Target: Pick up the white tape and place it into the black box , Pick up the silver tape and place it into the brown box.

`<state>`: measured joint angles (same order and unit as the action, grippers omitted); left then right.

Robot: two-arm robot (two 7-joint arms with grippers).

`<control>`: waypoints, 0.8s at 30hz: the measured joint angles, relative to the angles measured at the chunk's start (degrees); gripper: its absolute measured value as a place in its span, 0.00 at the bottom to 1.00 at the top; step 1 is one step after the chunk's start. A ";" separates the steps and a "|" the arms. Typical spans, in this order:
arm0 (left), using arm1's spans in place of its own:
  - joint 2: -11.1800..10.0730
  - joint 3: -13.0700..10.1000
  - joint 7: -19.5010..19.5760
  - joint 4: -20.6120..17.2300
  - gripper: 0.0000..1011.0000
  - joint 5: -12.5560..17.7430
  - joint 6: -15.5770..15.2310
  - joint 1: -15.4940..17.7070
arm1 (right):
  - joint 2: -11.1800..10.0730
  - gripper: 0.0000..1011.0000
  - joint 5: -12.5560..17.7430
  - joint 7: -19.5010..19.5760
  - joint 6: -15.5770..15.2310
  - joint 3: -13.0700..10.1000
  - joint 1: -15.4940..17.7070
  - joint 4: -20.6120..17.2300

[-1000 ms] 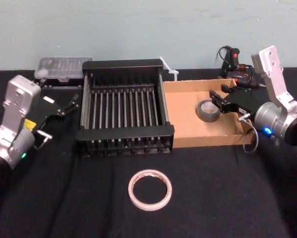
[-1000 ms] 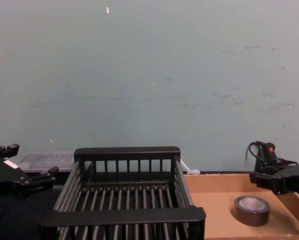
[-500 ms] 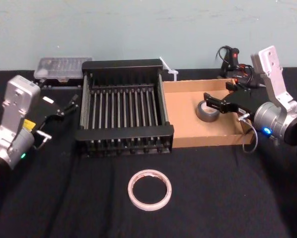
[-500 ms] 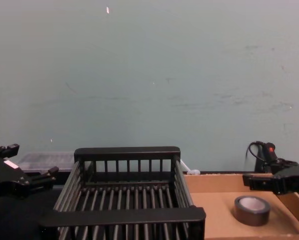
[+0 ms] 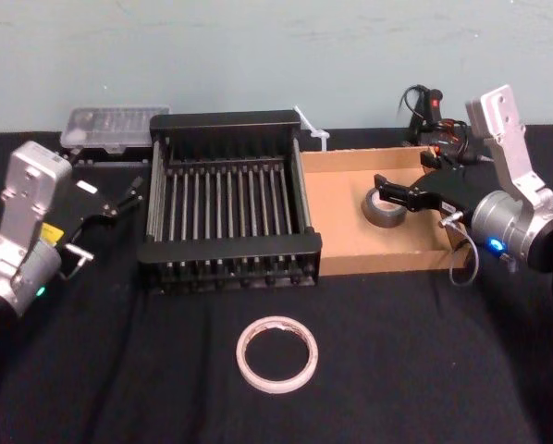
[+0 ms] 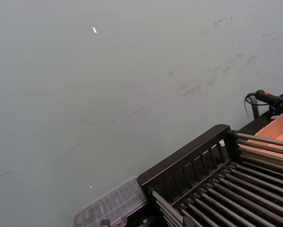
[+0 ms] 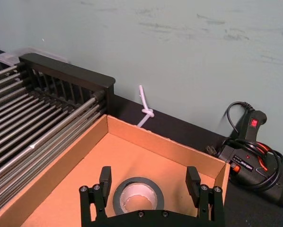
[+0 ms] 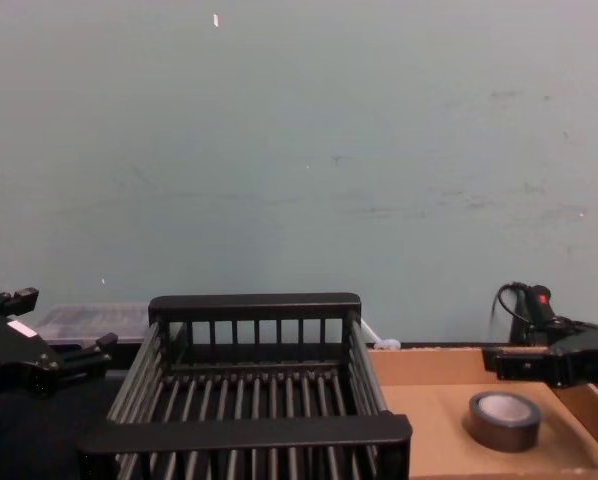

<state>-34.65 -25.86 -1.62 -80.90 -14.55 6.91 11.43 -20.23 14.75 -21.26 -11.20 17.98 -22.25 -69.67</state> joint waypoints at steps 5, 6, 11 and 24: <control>0.00 -0.01 0.00 0.00 0.99 0.00 0.00 0.00 | -0.62 0.99 0.94 -0.67 -0.44 -0.50 1.54 -2.69; 0.00 0.00 0.00 0.00 0.99 0.00 0.00 0.00 | -0.73 0.99 1.08 -0.80 -0.49 -0.56 1.75 -3.06; 0.00 0.00 0.00 0.00 0.99 0.00 0.00 0.00 | -1.50 0.99 2.50 -1.42 -0.53 -1.10 3.60 -5.98; 0.00 0.00 0.00 0.00 0.99 0.00 0.00 0.00 | -5.33 0.99 6.99 -3.20 -2.01 -2.28 9.16 -14.26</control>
<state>-34.65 -25.86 -1.62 -80.90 -14.55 6.91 11.43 -25.56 21.75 -24.46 -13.20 15.69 -13.09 -83.93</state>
